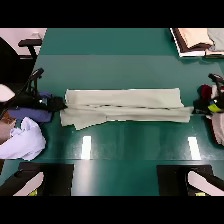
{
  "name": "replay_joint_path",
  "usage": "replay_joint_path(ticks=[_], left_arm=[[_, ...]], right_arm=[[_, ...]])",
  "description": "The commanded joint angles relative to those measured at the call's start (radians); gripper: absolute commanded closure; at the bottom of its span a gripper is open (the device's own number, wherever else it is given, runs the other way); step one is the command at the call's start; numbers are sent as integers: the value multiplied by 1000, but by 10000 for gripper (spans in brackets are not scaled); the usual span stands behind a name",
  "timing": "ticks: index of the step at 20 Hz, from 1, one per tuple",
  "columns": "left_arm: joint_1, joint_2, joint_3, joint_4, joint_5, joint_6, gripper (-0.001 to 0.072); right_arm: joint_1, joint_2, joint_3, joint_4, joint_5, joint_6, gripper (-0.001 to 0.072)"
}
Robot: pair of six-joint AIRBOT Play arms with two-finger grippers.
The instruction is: Fold the shirts.
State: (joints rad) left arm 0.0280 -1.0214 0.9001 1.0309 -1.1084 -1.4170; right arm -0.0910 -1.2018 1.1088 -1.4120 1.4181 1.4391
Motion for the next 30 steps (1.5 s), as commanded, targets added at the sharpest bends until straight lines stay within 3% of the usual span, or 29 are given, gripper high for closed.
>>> replay_joint_path(ticks=[1,7,8,9,10,11,14,15,17,18,22,25,26,28,29,30], left_arm=[[1,-205,127,-10,100,65,687],[1,-466,312,-21,132,90,684],[1,-477,317,-21,132,90,656],[1,-478,318,-21,136,89,327],[1,-478,320,-21,145,84,125],[2,-477,329,-21,141,82,172],[-2,-477,382,-27,52,82,169],[-2,-477,392,-47,31,82,213],[-8,-478,393,-93,7,93,639],[-15,-478,393,-99,10,97,684],[-124,-480,393,-99,66,97,685],[-233,-487,395,-97,169,35,686],[-260,-491,396,-97,199,14,686],[-309,-515,407,-97,239,-16,686],[-334,-534,423,-97,239,-24,686],[-356,-556,445,-97,234,-24,686]], right_arm=[[45,-190,161,6,-52,1,692],[45,-360,346,9,-29,0,690],[44,-375,359,9,-32,0,690],[39,-388,371,11,-35,-6,670],[26,-400,381,50,-39,-37,481],[5,-409,391,110,-37,-58,369],[-98,-411,391,291,13,-140,291],[-137,-411,385,316,32,-142,290],[-216,-409,335,347,59,-143,200],[-248,-409,297,346,59,-146,135],[-329,-434,129,396,27,-214,118],[-319,-483,71,498,0,-258,119],[-302,-497,66,512,-22,-262,122],[-262,-507,68,540,-79,-263,218],[-247,-506,73,557,-108,-264,339],[-228,-506,93,555,-121,-264,539]])
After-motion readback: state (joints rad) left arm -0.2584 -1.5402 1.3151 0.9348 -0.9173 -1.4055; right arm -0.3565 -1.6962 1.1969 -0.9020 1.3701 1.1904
